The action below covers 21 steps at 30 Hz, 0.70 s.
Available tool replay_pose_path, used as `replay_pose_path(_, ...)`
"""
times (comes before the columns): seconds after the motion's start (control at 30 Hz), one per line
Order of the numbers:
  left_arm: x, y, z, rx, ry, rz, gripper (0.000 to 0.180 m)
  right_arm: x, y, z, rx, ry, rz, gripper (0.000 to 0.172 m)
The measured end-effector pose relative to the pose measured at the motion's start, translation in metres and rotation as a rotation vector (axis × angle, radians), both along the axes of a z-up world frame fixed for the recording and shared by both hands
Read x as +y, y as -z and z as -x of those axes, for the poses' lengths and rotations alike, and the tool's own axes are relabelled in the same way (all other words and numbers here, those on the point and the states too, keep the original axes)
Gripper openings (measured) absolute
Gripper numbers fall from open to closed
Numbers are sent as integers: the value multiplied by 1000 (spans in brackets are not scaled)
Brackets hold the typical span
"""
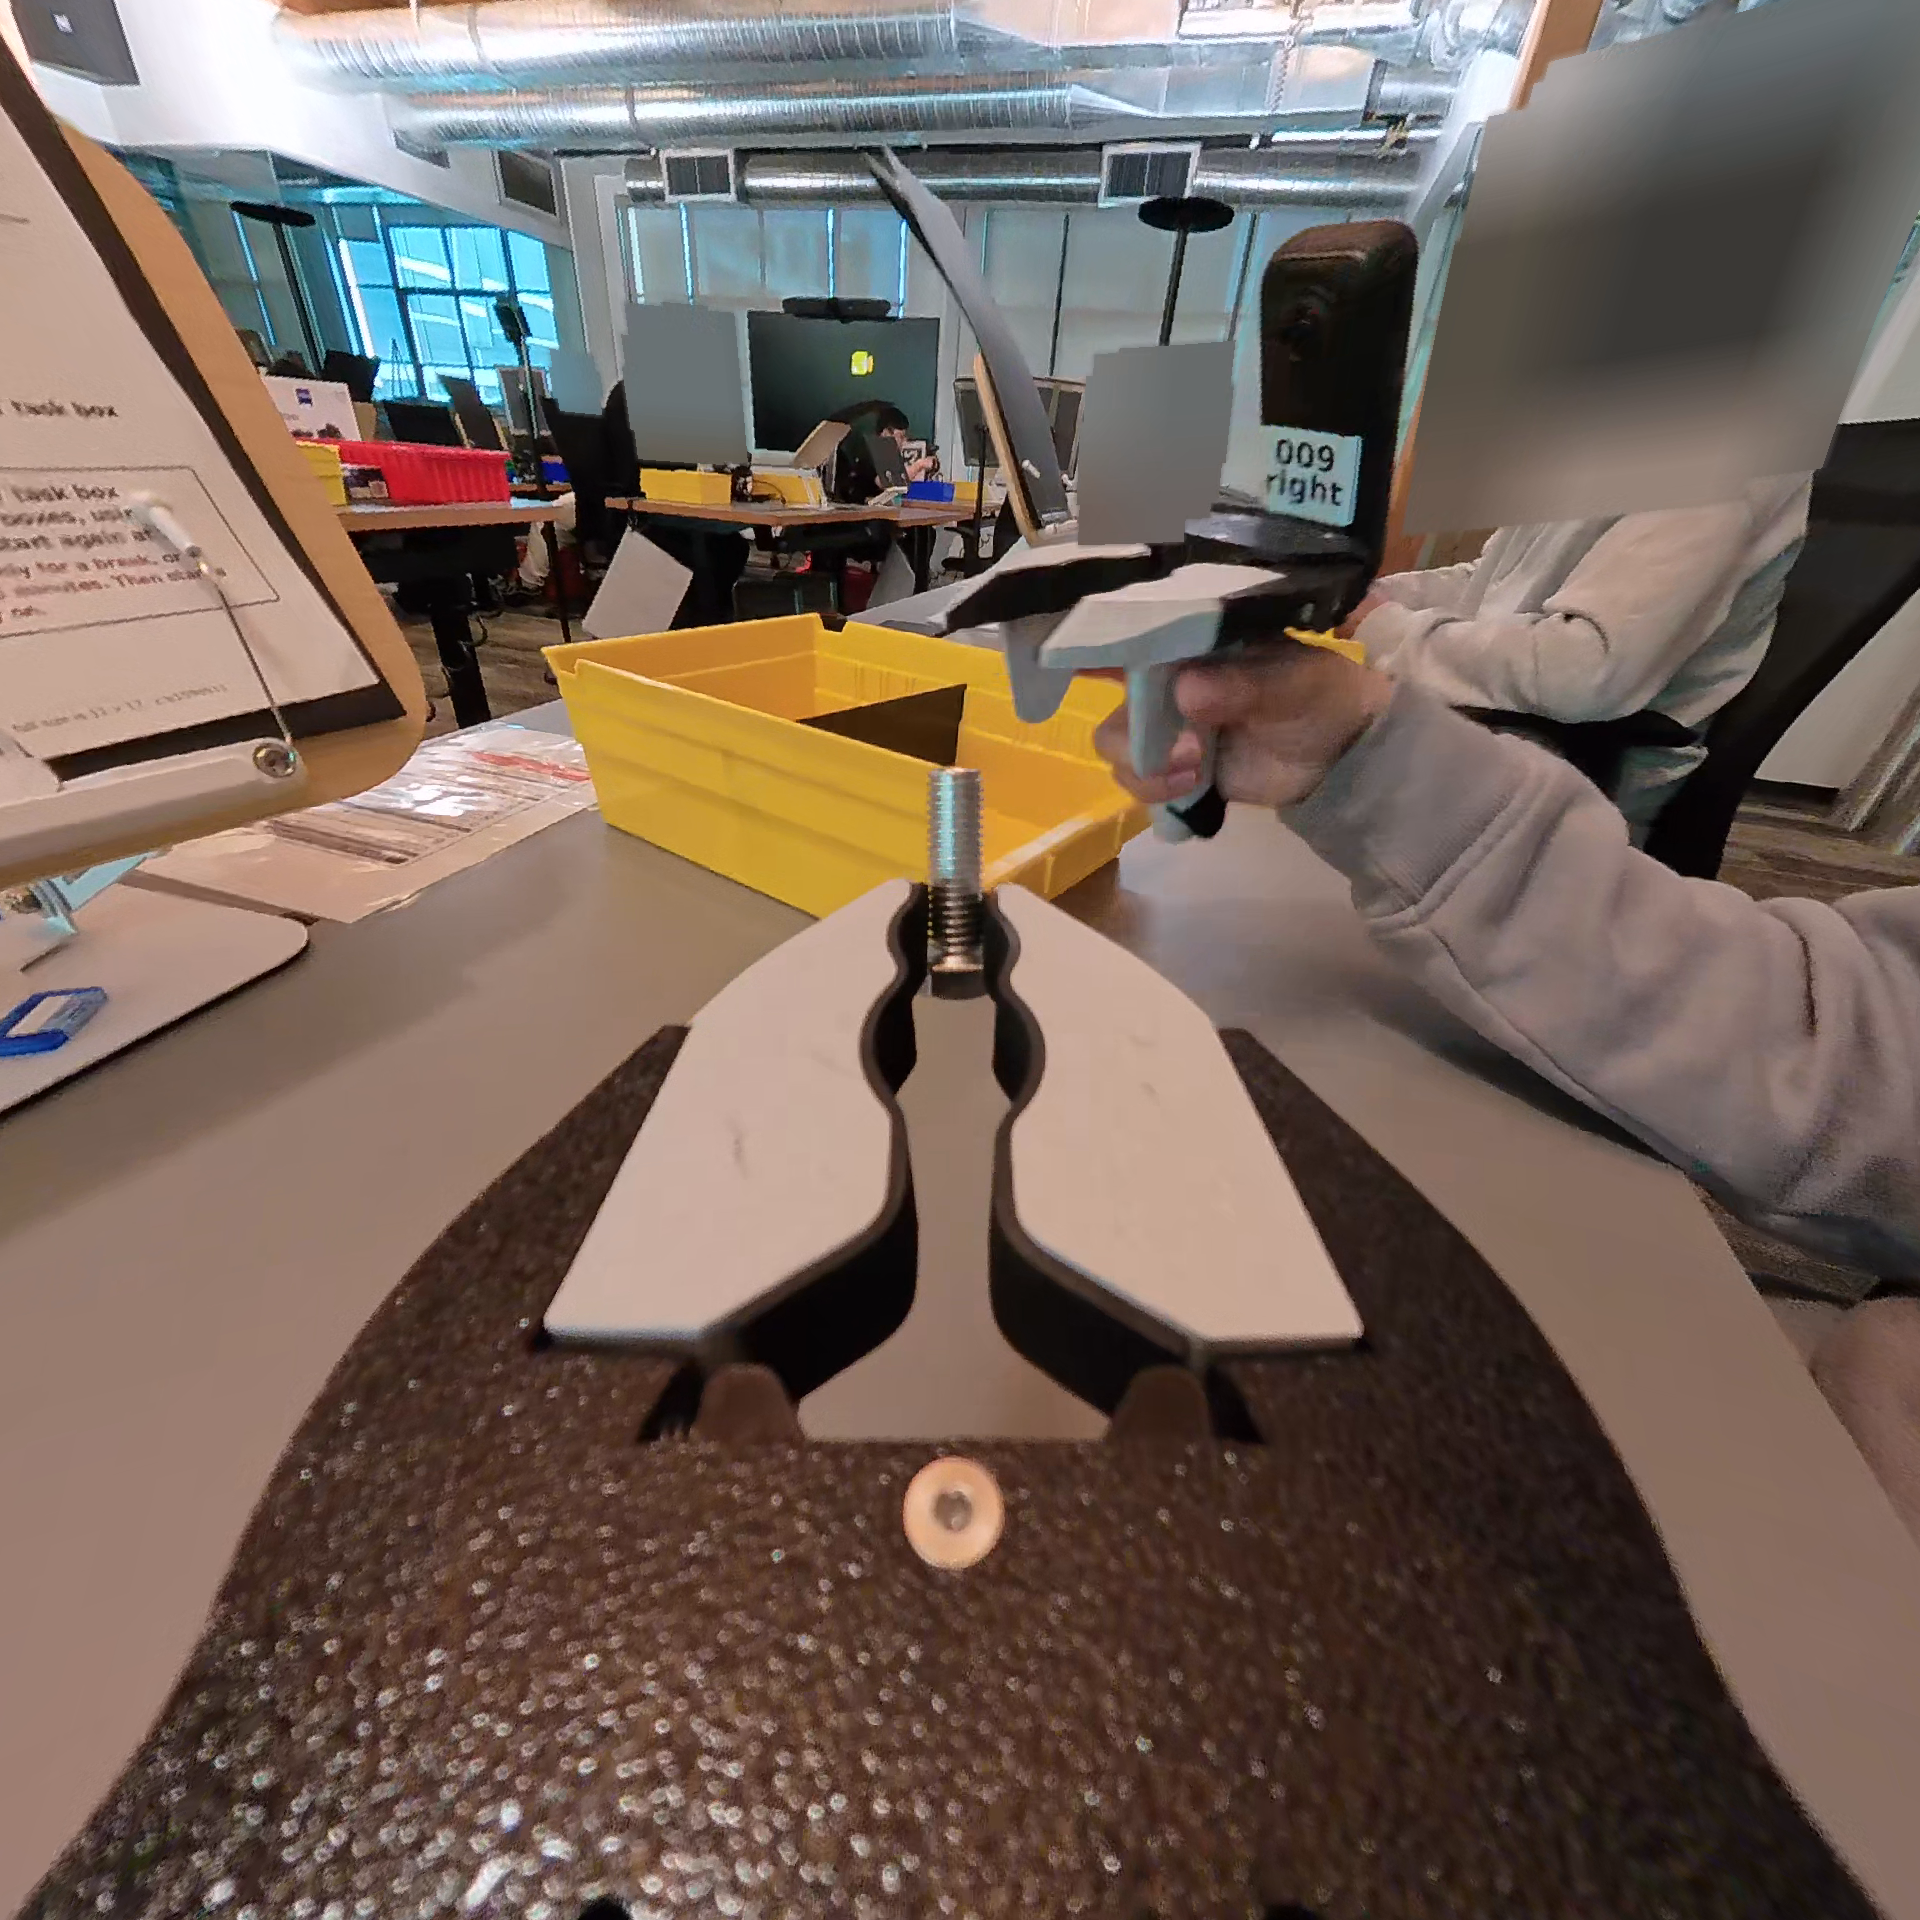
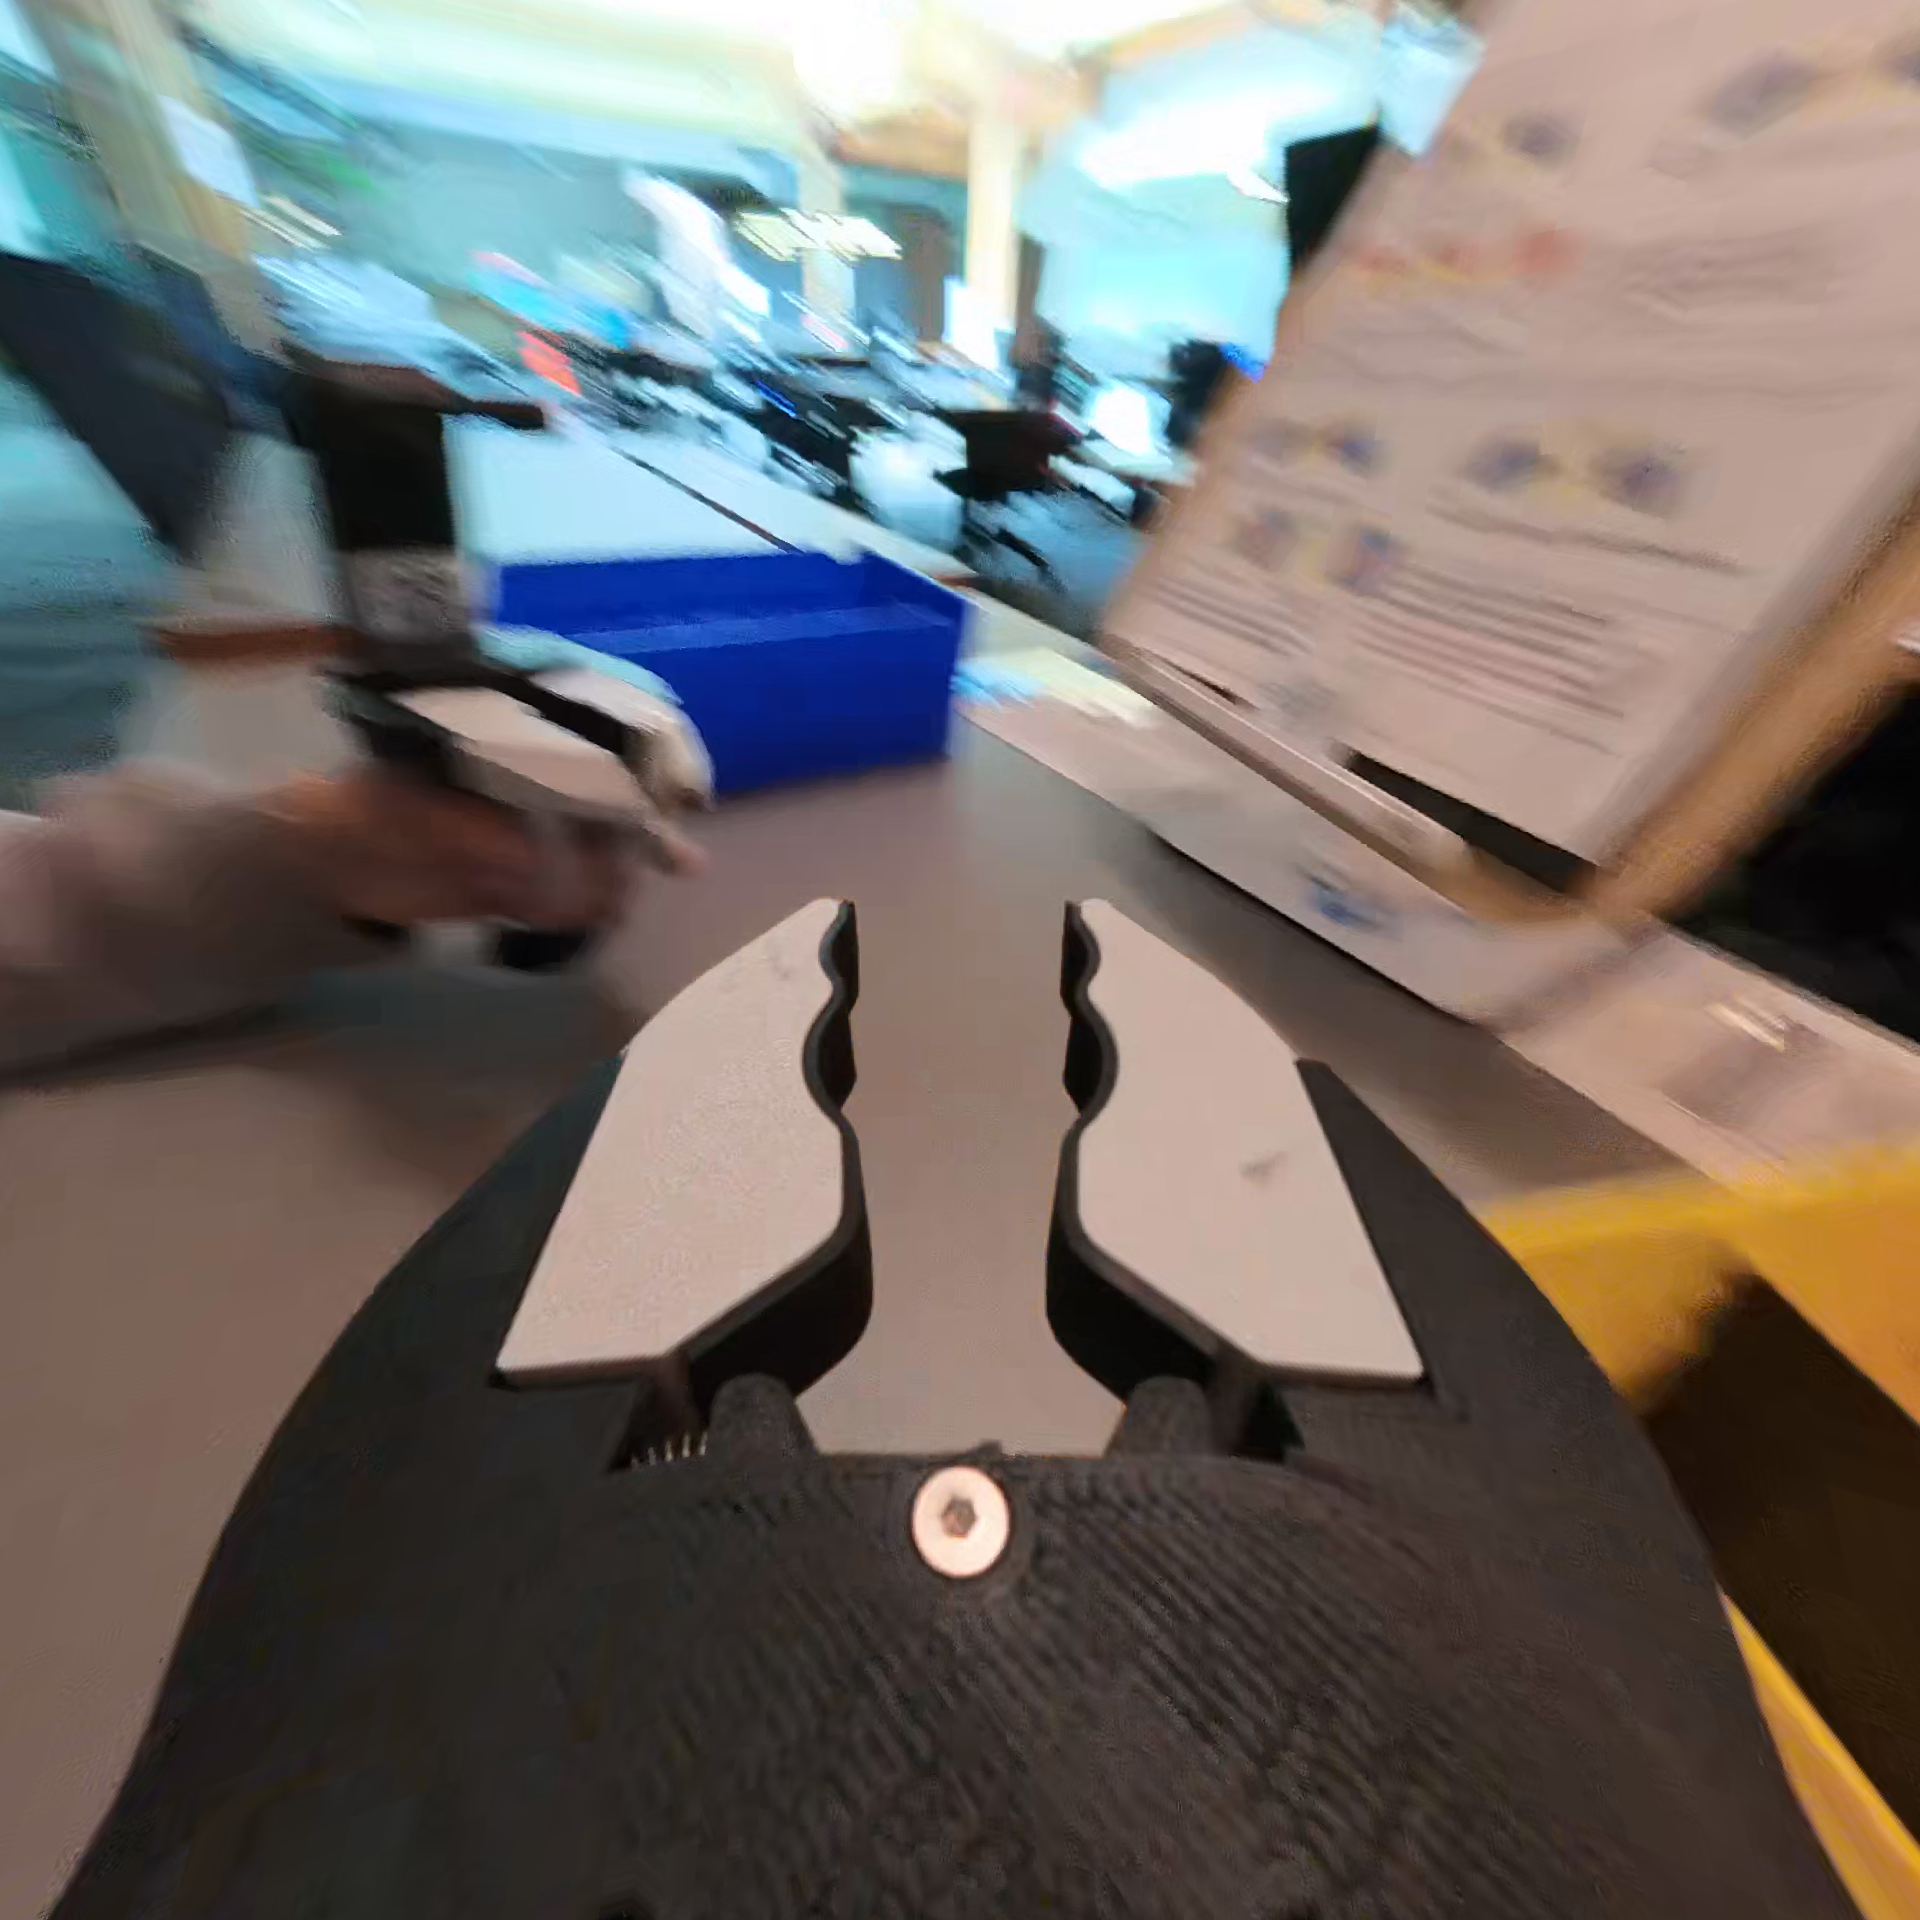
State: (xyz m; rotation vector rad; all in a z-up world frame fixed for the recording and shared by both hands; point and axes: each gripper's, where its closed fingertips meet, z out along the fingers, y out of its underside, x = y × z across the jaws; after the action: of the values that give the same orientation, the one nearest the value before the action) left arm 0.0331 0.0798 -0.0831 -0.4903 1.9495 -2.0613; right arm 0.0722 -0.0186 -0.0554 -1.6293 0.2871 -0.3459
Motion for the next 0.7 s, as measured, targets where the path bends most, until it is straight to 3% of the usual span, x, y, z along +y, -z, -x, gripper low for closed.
replay_pose_path(0.13,-3,-8,8,-62,33,19,9,66,-13,46,1,-255,-136,35)
replay_pose_path(0.23,-7,-9,13,-96,53,5,9,87,-9,52,-3,-266,-148,34)
replay_pose_path(0.37,-11,-11,17,-126,69,2,8,100,5,55,26,-293,-116,27)
replay_pose_path(0.43,-11,-10,17,-131,67,-10,9,101,2,59,20,-326,-157,9)
replay_pose_path(0.7,-10,-8,16,-153,49,-35,9,104,3,58,-57,-328,-145,8)
